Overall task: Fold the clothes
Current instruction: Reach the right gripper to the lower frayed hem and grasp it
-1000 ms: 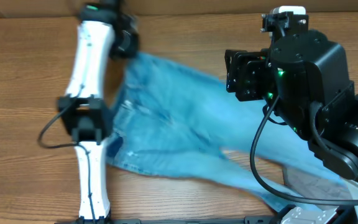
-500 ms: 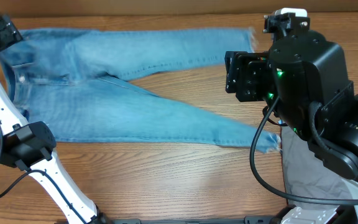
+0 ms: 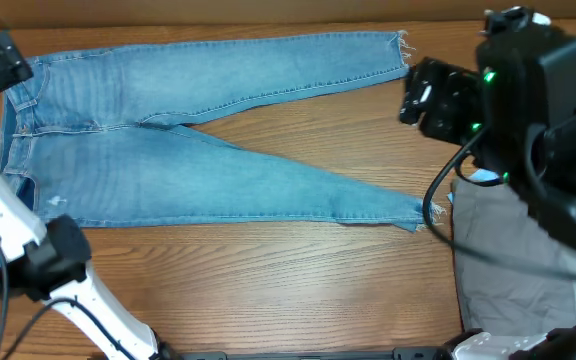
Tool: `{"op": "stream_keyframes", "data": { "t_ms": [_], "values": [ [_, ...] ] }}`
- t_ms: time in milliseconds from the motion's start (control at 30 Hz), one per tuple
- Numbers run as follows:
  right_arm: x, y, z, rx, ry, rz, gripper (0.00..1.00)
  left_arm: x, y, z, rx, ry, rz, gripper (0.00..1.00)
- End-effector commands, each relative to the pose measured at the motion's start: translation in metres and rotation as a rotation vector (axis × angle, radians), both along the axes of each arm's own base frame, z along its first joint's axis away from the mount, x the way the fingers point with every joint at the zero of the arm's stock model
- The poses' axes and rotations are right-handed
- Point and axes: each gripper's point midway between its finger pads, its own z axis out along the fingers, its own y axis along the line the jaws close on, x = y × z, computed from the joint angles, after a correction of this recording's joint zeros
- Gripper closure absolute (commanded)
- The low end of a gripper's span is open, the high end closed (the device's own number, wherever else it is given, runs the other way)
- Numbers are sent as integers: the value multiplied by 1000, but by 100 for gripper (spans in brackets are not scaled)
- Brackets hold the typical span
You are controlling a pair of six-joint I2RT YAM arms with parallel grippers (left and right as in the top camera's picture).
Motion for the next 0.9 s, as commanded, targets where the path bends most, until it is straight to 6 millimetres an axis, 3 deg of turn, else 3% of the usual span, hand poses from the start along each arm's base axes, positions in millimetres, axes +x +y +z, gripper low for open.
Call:
{"op": "stream_keyframes", "data": {
  "t_ms": [0, 133, 200, 300, 367, 467, 600, 867],
  "values": [
    [6, -6, -22, 45, 112, -20, 12, -31, -13, 53, 91, -104, -5, 14],
    [12, -11, -47, 4, 217, -6, 2, -58, -27, 89, 133, -187, -5, 11],
    [18, -9, -60, -26, 262, 24, 5, -73, -33, 98, 145, -200, -1, 11],
    [27, -12, -91, -49, 359, 5, 13, -92, -40, 96, 148, -169, 12, 9],
    [33, -16, -115, -68, 432, -15, 14, -102, -44, 87, 132, -133, 14, 9],
    [43, -24, -153, -92, 540, -46, 16, -113, -48, 63, 92, -50, 22, 8],
    [46, -34, -202, -97, 676, -70, 14, -125, -39, 20, 46, 102, 121, 5],
    [16, -70, -303, -48, 922, -89, 12, -123, -36, -79, -78, 364, 139, 5]
  ]
}}
